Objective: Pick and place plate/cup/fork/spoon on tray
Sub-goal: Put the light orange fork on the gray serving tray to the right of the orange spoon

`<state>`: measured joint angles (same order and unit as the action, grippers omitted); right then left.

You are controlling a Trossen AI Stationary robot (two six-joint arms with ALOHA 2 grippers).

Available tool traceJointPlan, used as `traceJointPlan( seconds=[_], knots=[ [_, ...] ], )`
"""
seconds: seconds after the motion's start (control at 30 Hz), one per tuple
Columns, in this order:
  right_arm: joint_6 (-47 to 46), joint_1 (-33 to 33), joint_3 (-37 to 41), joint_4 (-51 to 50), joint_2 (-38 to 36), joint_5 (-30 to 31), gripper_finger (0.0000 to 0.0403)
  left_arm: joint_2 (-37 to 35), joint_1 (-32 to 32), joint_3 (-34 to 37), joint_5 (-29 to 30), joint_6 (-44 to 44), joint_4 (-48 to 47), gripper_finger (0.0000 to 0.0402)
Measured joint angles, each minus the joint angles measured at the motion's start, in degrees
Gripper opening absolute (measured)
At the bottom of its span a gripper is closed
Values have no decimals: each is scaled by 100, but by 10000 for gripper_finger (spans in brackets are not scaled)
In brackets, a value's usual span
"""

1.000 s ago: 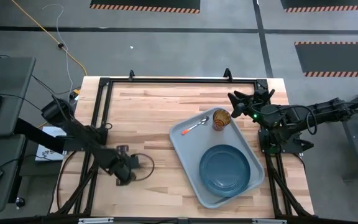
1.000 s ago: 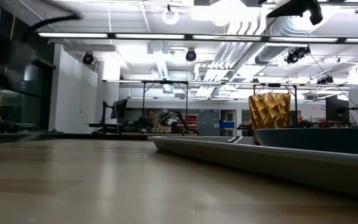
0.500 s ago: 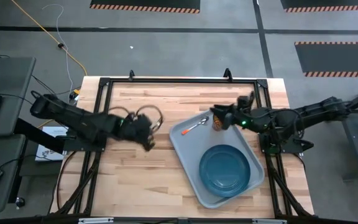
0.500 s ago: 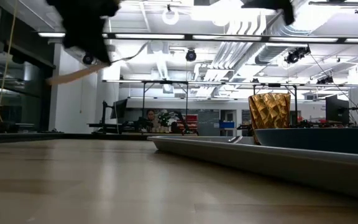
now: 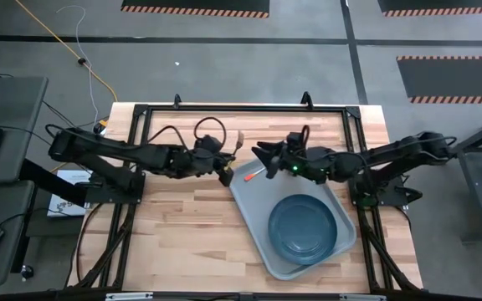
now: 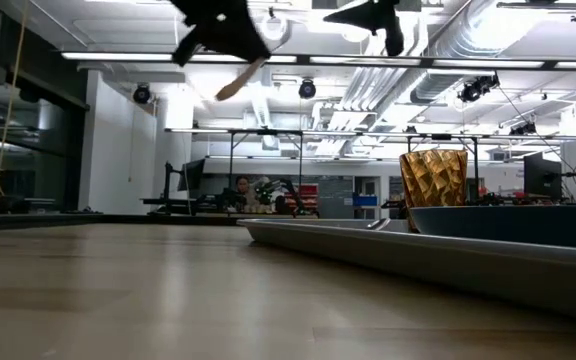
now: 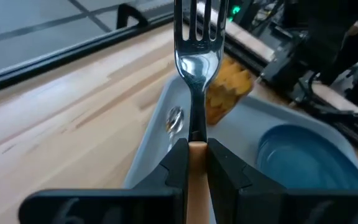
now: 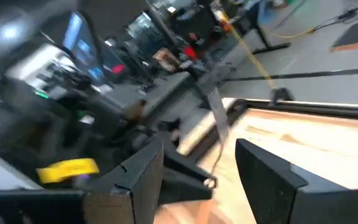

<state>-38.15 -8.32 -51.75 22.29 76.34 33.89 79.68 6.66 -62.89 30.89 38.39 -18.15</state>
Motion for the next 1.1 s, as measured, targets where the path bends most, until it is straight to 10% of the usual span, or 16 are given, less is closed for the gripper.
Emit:
traceJointPlan(
  seconds=[0.4, 1.1],
  knots=[
    [241, 123, -1628, -2704, 629, 651, 193, 570, 22, -694, 290, -551, -113, 24],
    [65, 289, -1674, -2769, 584, 774, 172, 564, 162, -687, 582, -977, 312, 24]
  ],
)
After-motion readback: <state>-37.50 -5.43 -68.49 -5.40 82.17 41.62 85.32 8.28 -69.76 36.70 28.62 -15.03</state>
